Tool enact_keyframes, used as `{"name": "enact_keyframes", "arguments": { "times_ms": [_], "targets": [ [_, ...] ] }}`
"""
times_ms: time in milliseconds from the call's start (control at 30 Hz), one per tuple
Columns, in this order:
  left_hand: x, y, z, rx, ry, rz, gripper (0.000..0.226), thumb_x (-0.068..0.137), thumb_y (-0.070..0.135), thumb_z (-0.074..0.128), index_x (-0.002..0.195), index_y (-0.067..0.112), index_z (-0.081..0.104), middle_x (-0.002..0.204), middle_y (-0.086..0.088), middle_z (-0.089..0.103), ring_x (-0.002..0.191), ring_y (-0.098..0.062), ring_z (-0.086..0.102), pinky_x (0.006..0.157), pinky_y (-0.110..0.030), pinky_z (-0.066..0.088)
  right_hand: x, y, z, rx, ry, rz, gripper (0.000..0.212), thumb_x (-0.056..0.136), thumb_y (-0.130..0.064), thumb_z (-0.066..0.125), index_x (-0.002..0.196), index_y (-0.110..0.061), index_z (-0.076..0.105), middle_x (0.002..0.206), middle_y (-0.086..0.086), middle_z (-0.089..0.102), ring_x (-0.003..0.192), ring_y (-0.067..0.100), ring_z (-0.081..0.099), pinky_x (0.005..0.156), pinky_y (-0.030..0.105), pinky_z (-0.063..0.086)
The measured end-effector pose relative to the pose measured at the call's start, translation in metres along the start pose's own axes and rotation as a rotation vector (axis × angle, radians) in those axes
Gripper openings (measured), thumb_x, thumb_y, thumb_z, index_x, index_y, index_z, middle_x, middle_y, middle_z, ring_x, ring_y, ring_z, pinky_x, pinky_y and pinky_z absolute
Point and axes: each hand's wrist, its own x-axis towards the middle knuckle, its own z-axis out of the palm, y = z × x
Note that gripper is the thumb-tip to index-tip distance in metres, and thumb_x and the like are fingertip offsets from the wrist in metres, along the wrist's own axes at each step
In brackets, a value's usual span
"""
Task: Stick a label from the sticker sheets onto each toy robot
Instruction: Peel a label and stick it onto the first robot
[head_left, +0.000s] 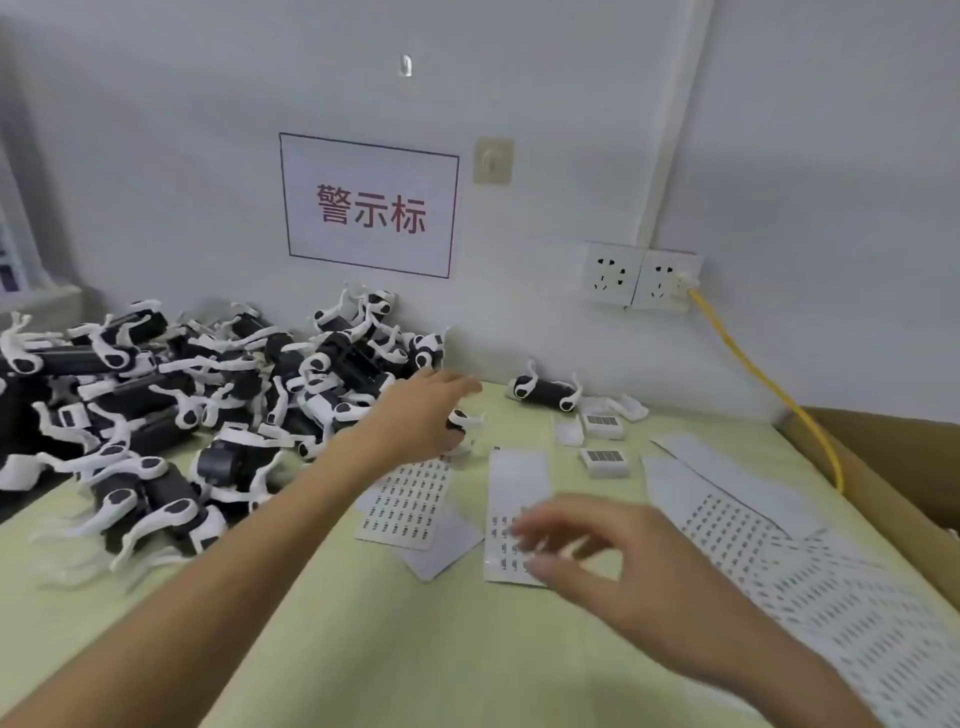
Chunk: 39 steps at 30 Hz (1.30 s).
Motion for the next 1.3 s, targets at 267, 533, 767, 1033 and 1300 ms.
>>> {"name": "enact_keyframes", "arguments": {
  "times_ms": [267,533,767,1033,1300],
  "targets": [
    [0.031,-0.034,0.048,0.420,-0.137,-0.041,0.046,0.095,0.030,0.066,0.138,0.021,0.051,0.142,0.003,0.054,0.137,-0.020,0.047,0.098,-0.035,0.040,0.154,0.058,0.066,-0.168,0.000,0.401,0.056,0.093,-0.029,0.066,0.145,-0.021,0.046,0.142,0.000,0.056,0.132,0.021,0.049,0.108,0.042,0.040],
    [0.024,-0.051,0.057,0.147,0.164,0.081,0.053,0.088,0.039,0.075,0.130,0.019,0.050,0.128,0.004,0.063,0.116,-0.022,0.057,0.085,-0.036,0.039,0.174,0.077,0.087,-0.291,0.094,0.299,0.042,0.087,-0.039,0.064,0.128,-0.029,0.061,0.127,-0.008,0.064,0.128,0.019,0.046,0.109,0.040,0.025],
    [0.000,-0.051,0.065,-0.052,0.327,0.048,0.068,0.090,0.009,0.073,0.151,0.020,0.044,0.150,0.006,0.052,0.122,-0.022,0.051,0.108,-0.040,0.035,0.169,0.064,0.055,-0.355,0.078,0.309,0.033,0.086,-0.049,0.061,0.110,-0.028,0.066,0.089,-0.011,0.057,0.109,0.020,0.053,0.115,0.048,0.021],
    [-0.002,-0.063,0.054,-0.085,0.346,-0.002,0.082,0.088,0.002,0.077,0.157,0.013,0.035,0.168,-0.006,0.029,0.140,-0.030,0.041,0.109,-0.053,0.043,0.167,0.044,0.058,-0.120,0.079,0.414,0.023,0.085,-0.045,0.064,0.095,-0.026,0.053,0.074,-0.011,0.055,0.078,0.005,0.047,0.084,0.037,0.024],
    [-0.003,-0.058,0.060,-0.243,0.408,-0.102,0.083,0.094,0.014,0.074,0.161,0.017,0.024,0.165,-0.002,0.032,0.145,-0.022,0.038,0.115,-0.045,0.034,0.164,0.037,0.064,0.461,0.279,0.671,0.014,0.089,-0.034,0.066,0.082,-0.023,0.062,0.081,-0.009,0.060,0.072,0.009,0.053,0.062,0.028,0.037]
  ]
}}
